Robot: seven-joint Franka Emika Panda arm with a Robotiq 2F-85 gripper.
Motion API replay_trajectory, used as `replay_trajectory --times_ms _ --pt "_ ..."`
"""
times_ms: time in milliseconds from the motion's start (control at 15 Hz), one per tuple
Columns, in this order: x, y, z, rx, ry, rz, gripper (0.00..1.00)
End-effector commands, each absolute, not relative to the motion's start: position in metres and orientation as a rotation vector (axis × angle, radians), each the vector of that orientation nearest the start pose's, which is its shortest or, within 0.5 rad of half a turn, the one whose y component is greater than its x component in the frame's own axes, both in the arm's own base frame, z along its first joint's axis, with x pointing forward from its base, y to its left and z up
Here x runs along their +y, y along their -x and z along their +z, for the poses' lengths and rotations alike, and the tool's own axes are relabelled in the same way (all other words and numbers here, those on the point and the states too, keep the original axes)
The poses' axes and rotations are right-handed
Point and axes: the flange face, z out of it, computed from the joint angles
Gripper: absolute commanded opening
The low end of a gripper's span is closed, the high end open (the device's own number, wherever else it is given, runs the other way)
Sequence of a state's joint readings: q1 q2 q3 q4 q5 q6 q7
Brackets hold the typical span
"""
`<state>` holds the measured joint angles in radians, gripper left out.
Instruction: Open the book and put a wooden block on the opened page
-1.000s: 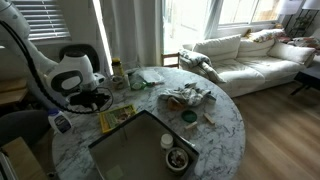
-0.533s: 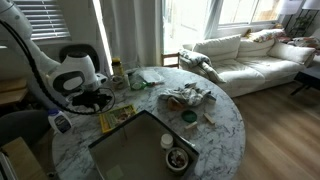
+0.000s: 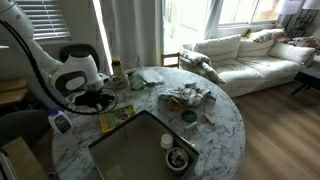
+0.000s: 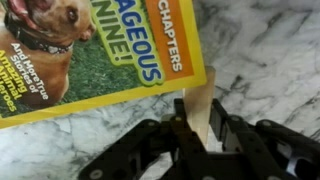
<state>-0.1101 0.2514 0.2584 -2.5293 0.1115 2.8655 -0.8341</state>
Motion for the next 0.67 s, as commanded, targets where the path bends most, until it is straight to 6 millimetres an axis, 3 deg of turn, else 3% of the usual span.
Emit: replay_trajectory --times_ms 0,600 --pt "0.058 -0.471 0.193 -1.356 2.778 -0.186 0.07" --pt "0.032 -0.488 0.184 -1.544 2.725 -0.157 0.07"
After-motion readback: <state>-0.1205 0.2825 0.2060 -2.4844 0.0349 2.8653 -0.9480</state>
